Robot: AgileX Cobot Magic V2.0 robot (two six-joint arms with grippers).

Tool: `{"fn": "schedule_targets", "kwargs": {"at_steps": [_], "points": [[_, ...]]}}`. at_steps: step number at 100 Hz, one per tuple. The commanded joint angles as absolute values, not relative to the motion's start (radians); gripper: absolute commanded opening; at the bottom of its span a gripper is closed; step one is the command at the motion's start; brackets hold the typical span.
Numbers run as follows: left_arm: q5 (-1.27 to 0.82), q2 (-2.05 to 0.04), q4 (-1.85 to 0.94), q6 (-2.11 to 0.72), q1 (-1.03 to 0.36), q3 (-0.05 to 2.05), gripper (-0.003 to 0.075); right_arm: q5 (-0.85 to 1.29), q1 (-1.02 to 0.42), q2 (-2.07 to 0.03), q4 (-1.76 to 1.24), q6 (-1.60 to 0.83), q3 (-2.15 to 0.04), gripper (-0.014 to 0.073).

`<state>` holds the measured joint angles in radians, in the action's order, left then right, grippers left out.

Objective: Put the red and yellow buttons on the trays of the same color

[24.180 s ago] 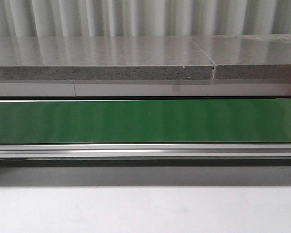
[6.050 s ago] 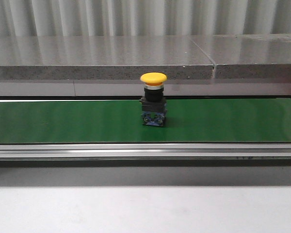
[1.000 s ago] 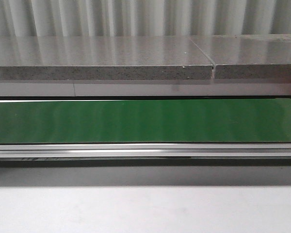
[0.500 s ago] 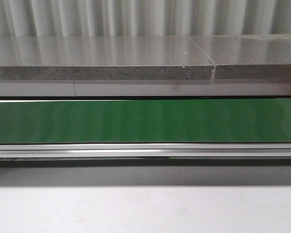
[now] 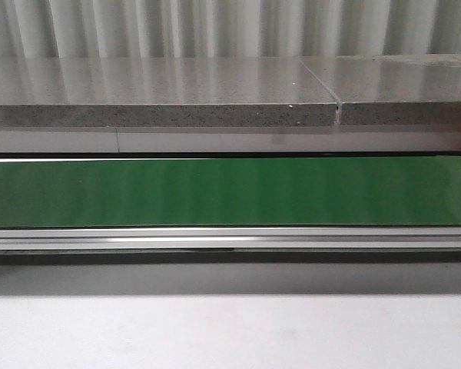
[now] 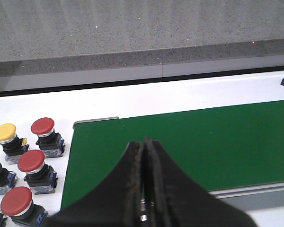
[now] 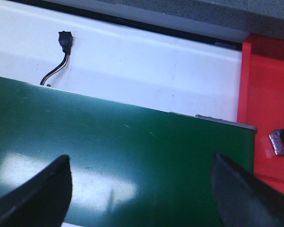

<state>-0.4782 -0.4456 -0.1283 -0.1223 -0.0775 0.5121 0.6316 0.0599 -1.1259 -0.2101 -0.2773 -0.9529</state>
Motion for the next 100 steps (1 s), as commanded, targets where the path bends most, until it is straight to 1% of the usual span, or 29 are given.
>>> {"fn": "schedule_targets", "kwargs": {"at_steps": [1,8,17,22,27,29,41,45,90,97,100], "points": [[-0.396,-0.451,-0.135,-0.121,-0.083,0.539,-0.002,0.561,0.06,-1.052,-0.217,-0.289,-0.939,0.0591],[-0.396,-0.451,-0.135,-0.121,-0.083,0.539,-0.002,0.568,0.06,-1.014,-0.217,-0.288,-0.911,0.0577],[-0.396,-0.451,-0.135,-0.121,-0.083,0.539,-0.002,0.583,0.061,-0.967,-0.217,-0.286,-0.878,0.0486],[-0.396,-0.451,-0.135,-0.121,-0.083,0.539,-0.002,0.589,0.061,-0.944,-0.217,-0.286,-0.858,0.0409],[-0.396,-0.451,-0.135,-0.121,-0.083,0.539,-0.002,0.59,0.061,-0.923,-0.215,-0.286,-0.837,0.0302],[-0.396,-0.451,-0.135,-0.121,-0.083,0.539,-0.002,0.59,0.061,-0.914,-0.213,-0.286,-0.828,0.0273],[-0.396,-0.451,-0.135,-0.121,-0.083,0.539,-0.002,0.574,0.061,-0.876,-0.211,-0.286,-0.788,0.0001],[-0.396,-0.451,-0.135,-0.121,-0.083,0.539,-0.002,0.568,0.061,-0.869,-0.211,-0.286,-0.779,-0.007],[-0.396,-0.451,-0.133,-0.121,-0.083,0.539,-0.0015,0.598,0.061,-0.866,-0.211,-0.285,-0.773,-0.006],[-0.396,-0.451,-0.133,-0.121,-0.083,0.539,0.0022,0.598,0.061,-0.866,-0.211,-0.285,-0.773,-0.006],[-0.396,-0.451,-0.133,-0.121,-0.083,0.539,0.0059,0.598,0.061,-0.866,-0.211,-0.285,-0.773,-0.006]]}}
